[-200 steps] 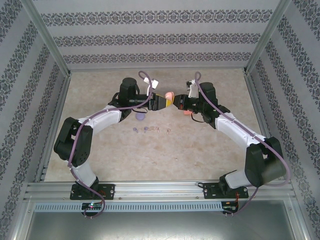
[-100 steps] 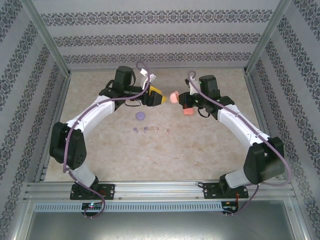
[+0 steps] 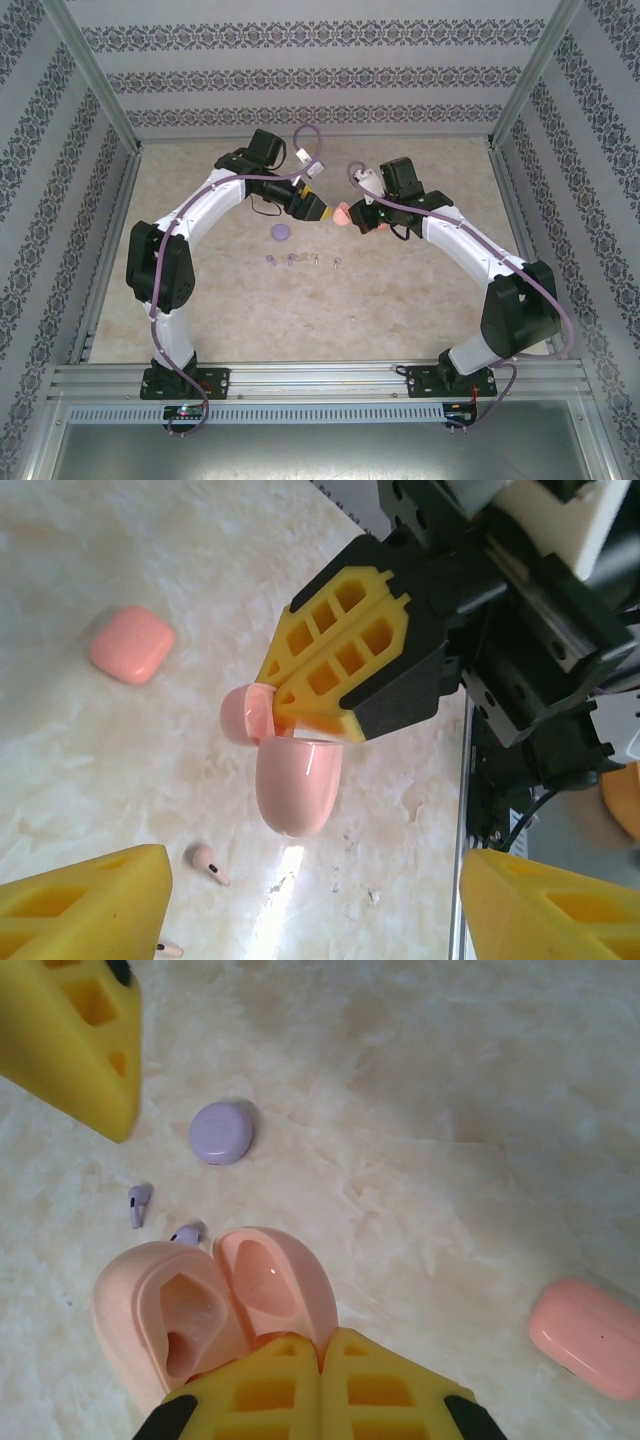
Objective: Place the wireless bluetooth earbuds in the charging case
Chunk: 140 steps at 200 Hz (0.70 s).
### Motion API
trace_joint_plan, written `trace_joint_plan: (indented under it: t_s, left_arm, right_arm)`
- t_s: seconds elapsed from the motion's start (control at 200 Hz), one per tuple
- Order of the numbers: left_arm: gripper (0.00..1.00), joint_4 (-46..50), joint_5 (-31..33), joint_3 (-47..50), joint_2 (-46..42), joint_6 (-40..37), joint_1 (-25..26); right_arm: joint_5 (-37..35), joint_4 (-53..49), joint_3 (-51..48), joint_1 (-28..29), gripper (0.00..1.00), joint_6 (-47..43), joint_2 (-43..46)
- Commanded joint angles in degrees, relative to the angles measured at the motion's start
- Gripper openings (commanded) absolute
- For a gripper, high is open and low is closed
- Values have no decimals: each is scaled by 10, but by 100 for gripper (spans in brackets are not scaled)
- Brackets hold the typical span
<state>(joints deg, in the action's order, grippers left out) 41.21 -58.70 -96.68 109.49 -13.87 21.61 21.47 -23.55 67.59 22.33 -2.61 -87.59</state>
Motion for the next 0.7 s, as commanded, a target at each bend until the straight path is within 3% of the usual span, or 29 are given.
trace_joint_plan:
  t_s: [0.0,0.694]
  left_arm:
    - [74,63,-25,-27,17,-45,-7]
    - [61,119,-98,-82,82,-72,10]
  right_arm:
    - [13,1,11,11,0,-16,10]
    - [27,11,35,35,0,0,16]
